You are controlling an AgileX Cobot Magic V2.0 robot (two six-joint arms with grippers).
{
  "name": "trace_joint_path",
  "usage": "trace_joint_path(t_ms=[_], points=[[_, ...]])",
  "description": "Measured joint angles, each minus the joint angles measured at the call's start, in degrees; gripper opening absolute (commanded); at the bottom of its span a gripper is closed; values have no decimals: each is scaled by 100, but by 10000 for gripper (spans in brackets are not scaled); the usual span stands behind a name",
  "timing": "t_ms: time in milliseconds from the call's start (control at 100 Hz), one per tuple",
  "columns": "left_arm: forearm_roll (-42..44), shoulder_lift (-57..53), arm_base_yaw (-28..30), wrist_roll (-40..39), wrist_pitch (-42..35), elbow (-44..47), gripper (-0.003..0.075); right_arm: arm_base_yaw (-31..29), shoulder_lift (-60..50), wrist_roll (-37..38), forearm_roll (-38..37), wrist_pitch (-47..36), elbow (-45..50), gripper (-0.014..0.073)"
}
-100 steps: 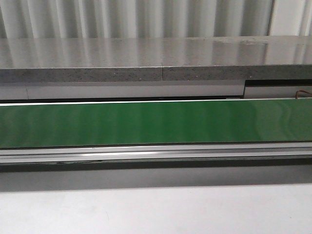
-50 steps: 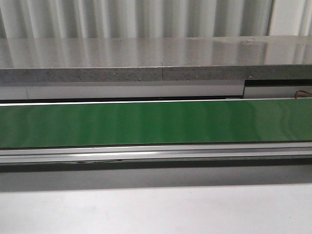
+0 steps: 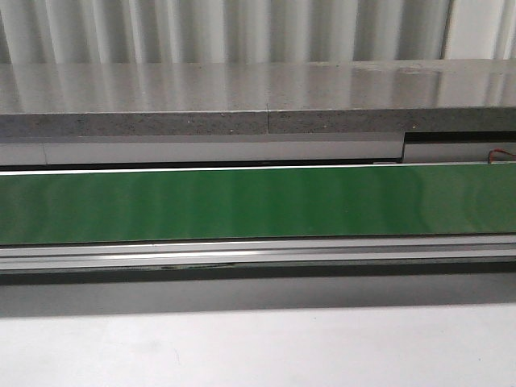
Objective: Move button from right to left
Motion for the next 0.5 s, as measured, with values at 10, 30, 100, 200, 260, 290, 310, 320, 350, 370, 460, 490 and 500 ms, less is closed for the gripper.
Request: trace_joint_path(t_ms=[10, 30, 100, 200, 260, 290, 310, 320, 350, 370, 460, 490, 500], points=[[-10, -41, 0, 0, -14, 38, -20, 0, 0, 0, 0, 0, 0, -67], [-4, -164, 0, 0, -41, 94, -20, 0, 0, 0, 0, 0, 0, -67], [-13, -557, 0, 0, -148, 300, -20, 0, 0, 0, 0, 0, 0, -67], [-36, -1085, 0, 0, -270, 594, -21, 0, 0, 0, 0, 0, 0, -67], [-36, -1326, 0, 0, -308, 744, -21, 0, 0, 0, 0, 0, 0, -67], [-36, -1434, 0, 0, -322, 832, -21, 0, 0, 0, 0, 0, 0, -67], [-36, -1511, 0, 0, -336, 867, -21, 0, 0, 0, 0, 0, 0, -67], [-36, -1560, 0, 0, -333, 900, -21, 0, 0, 0, 0, 0, 0, -67], [-47, -1652, 0, 0, -345, 967, -21, 0, 0, 0, 0, 0, 0, -67], [-48, -1718, 0, 0, -345, 1012, -21, 0, 0, 0, 0, 0, 0, -67], [-48, -1962, 0, 0, -354, 1188, -21, 0, 0, 0, 0, 0, 0, -67], [-48, -2033, 0, 0, -354, 1235, -21, 0, 0, 0, 0, 0, 0, -67], [-48, -2066, 0, 0, -354, 1258, -21, 0, 0, 0, 0, 0, 0, -67]])
